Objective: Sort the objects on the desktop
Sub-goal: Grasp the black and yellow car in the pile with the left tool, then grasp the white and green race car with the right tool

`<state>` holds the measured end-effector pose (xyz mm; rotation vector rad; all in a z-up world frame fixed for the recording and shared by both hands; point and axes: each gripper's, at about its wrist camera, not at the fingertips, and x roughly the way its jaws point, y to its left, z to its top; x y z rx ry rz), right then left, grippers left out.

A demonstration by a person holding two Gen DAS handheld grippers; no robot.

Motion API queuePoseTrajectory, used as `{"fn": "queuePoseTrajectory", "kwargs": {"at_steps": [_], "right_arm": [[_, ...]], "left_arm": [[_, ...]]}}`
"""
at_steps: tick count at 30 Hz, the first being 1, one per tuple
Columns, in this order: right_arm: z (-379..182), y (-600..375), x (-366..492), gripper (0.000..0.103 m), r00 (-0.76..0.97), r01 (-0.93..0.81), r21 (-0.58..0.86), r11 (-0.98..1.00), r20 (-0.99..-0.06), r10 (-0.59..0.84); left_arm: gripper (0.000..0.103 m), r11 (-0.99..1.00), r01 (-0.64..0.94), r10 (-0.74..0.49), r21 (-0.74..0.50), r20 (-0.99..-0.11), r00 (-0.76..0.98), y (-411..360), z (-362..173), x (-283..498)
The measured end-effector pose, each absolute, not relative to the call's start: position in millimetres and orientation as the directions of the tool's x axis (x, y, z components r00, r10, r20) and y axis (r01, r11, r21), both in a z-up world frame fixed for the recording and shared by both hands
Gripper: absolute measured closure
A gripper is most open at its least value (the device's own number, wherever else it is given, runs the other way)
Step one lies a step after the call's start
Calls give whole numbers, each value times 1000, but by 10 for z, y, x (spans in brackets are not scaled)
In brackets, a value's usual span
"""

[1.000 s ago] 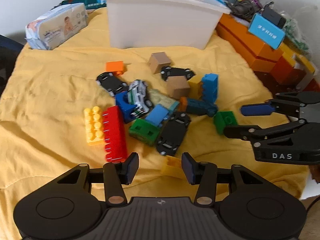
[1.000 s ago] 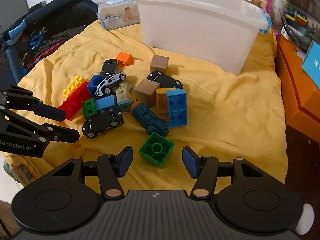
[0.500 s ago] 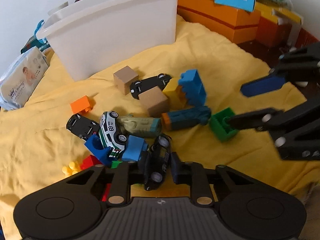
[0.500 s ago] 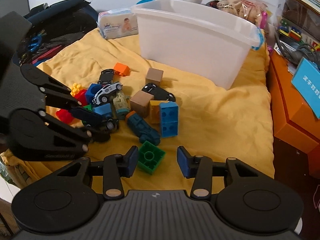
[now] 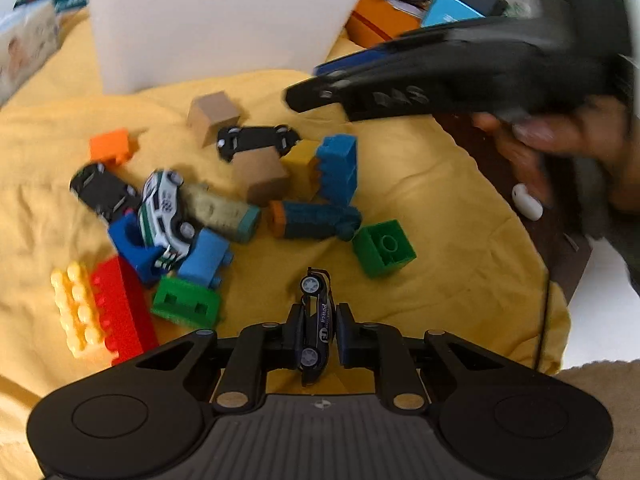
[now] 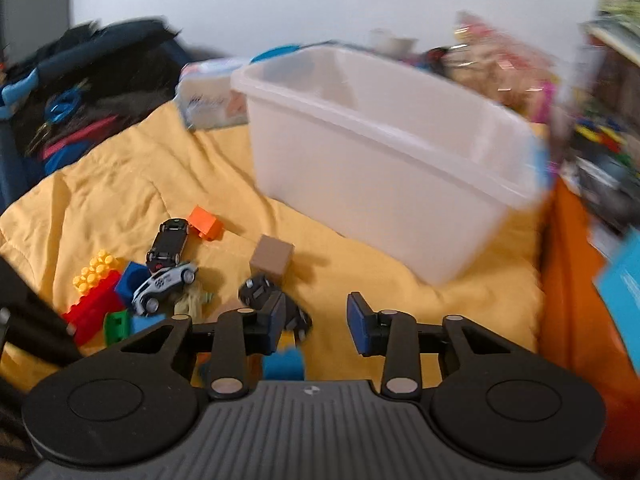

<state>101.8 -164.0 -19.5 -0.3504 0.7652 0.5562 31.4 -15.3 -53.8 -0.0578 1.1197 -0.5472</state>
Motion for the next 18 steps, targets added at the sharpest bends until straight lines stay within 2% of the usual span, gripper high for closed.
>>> {"fn": "queuePoseTrajectory", "kwargs": {"at_steps": [4,6,7,8,9,11,15,18], "right_arm": [[-444,-1494,1452,69,391,-684,8,729,-841,375],[-562,-1454,1565,69,298,-711,67,700,-873,385],[-594,-1456,1600,70,254,-713,119,691,-875,412],[-628,-1438,1622,75,217,-713,141,687,-887,407],[-638,-1406,1605,76,208,-725,133,676,-893,399],[-607,-1336,1500,88,227,-764,76,641,-898,377],[-457,-1390,1302,88,400,-736,-93,670,-859,320],[-222,-1591,1098,88,504,-670,-118,733,-798,331]], "left_arm": [[82,867,367,-456,-337,-833,313,-44,-558,354],[68,875,371,-436,-312,-842,319,-31,-542,362],[64,885,368,-411,-284,-847,336,-33,-525,359],[63,896,373,-378,-241,-855,354,-42,-500,347],[63,903,378,-348,-203,-862,369,-50,-486,338],[63,907,381,-331,-178,-861,385,-26,-448,322],[64,913,380,-305,-145,-863,403,-51,-421,291],[64,910,388,-305,-143,-866,396,-95,-473,300]]}}
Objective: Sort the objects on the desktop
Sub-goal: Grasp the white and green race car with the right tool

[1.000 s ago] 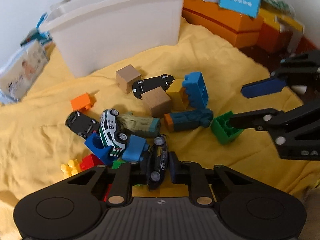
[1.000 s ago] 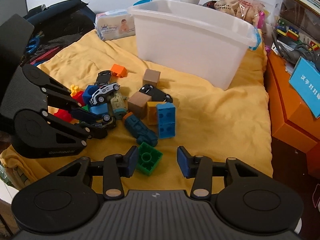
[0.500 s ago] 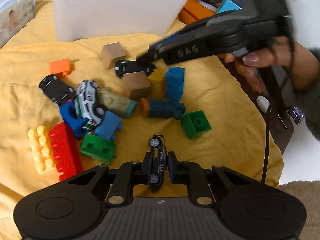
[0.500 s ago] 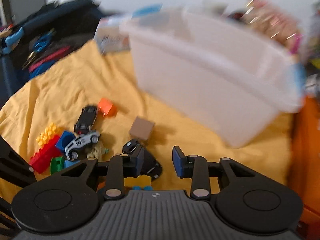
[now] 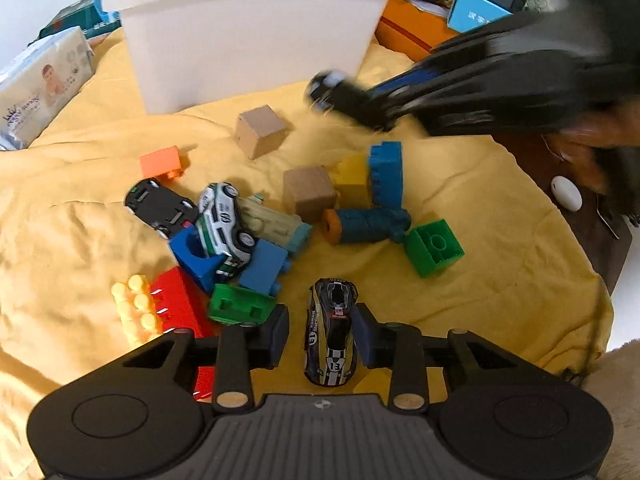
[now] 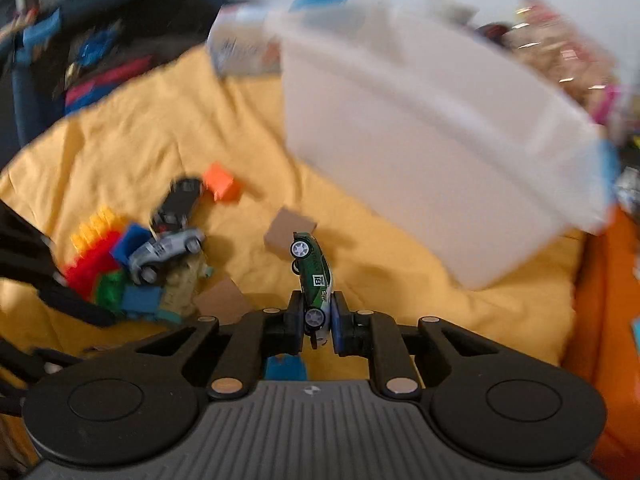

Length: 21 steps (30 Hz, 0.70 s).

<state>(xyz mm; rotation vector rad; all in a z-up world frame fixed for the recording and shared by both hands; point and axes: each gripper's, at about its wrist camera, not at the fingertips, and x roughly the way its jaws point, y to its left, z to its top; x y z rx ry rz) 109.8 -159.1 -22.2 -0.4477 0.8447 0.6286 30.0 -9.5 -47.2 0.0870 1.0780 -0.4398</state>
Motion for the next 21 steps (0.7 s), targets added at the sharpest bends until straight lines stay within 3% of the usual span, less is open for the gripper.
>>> {"fn": "queuePoseTrajectory", "kwargs": {"at_steps": [5,14,21], "right_arm": [[-64,-1872,630,88,589,-600,-194,776,-764,264],[-485,-2090,323,88,611,-510,-356,783,-791,38],[-607,-1936,37,87,615,-557,-392,732,-787,46]], "left_arm": [[68,904,411,-293,-117,-870,397,-189,-500,249],[67,916,398,-247,-55,-859,449,-223,-445,130],[65,920,390,-237,-43,-852,466,-239,-421,18]]}}
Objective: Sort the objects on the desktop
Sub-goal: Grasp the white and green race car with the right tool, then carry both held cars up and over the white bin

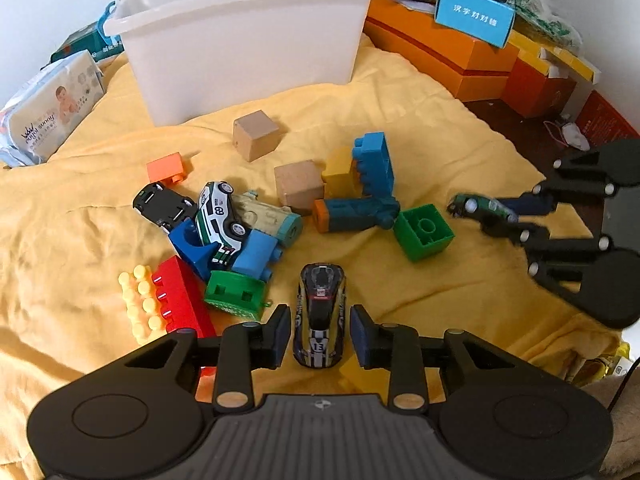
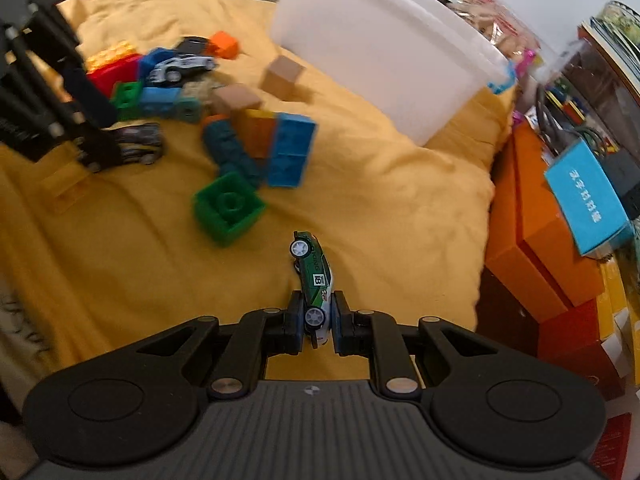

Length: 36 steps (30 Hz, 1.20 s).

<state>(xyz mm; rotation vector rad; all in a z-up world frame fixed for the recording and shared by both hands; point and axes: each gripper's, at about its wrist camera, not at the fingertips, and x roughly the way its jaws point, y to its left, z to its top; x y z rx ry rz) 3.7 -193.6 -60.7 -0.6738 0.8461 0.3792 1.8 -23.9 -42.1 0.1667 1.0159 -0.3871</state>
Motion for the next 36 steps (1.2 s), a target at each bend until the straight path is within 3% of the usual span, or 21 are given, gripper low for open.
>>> {"fn": "queuePoseTrajectory", "kwargs": {"at_steps": [13,17,21,25,27,30,31,32,36], "right_arm": [[-433,-2046,-14,65,567,-510,-146,847,-798,204],[-450,-2033,50,65,514,-533,-60,844,-815,267],[-408,-2094,79,58,573,-458,-57,887,-782,246],[-520,-2118,209,57,504,-449,-6,894,-827,247],[-594,-2101,210,51,480,-461,10,887,-838,259],[-677,-2068,163,53,477,-489,-10,872,-840,258],[-669,-2068,151,59,481,-498,-18,867,-837,259],[-653,-2070,144,70,482,-502,-19,864,-836,261],[-559,-2105,149,70,483,-497,-31,867,-840,247]], "left_arm": [[64,934,353,-225,-56,-859,460,-248,-526,40],[64,934,353,-222,-53,-861,458,-230,-525,56],[64,934,351,-230,-66,-863,449,-216,-558,89],[64,928,369,-230,-58,-867,443,-227,-583,104],[68,925,377,-228,-52,-868,441,-231,-586,112],[70,919,391,-233,-48,-866,442,-234,-577,121],[70,919,390,-240,-55,-863,444,-224,-568,126],[70,919,391,-243,-56,-861,446,-216,-555,131],[70,917,396,-244,-39,-842,482,-205,-403,184]]}}
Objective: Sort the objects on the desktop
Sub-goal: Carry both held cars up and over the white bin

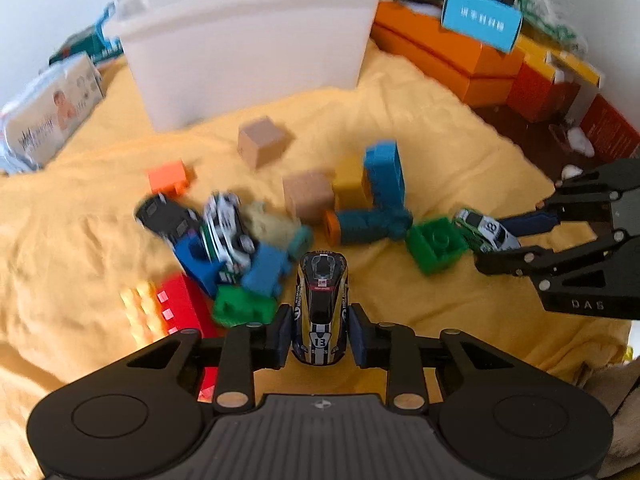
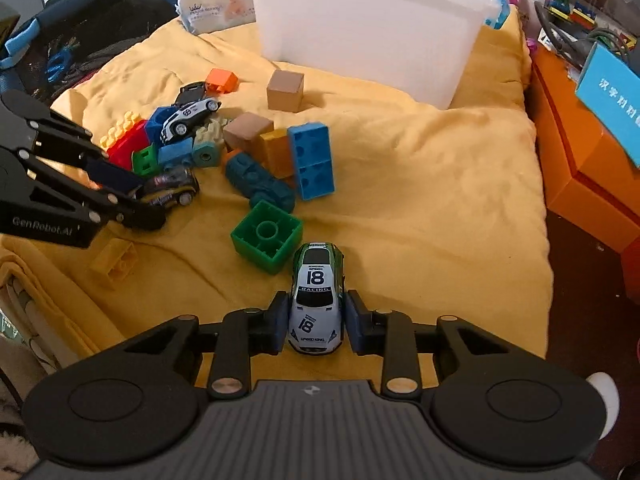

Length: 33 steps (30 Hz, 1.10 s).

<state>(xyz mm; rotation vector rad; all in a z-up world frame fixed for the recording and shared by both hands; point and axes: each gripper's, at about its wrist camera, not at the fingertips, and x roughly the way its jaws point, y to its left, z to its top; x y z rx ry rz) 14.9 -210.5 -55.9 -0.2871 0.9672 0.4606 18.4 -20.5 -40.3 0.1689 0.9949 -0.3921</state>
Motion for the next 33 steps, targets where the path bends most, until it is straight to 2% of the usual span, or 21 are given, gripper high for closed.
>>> {"fn": "queuePoseTrajectory", "kwargs": {"at_steps": [7,23,33], "right_arm": [[-232,-2203,261,70,555,-453,-24,891,-790,261],[610,-2059,857,70,752,-438,-82,895,-579,315],[901,-1966,1468,70,822,-390,-86,917,-482,304]], "left_arm": [[70,914,406,-239,18,-784,573,-212,-38,387],[70,918,385,-250,90,-624,740,-234,866,1167],[70,915,392,-270,89,-587,763,-303,1013,1794]]}}
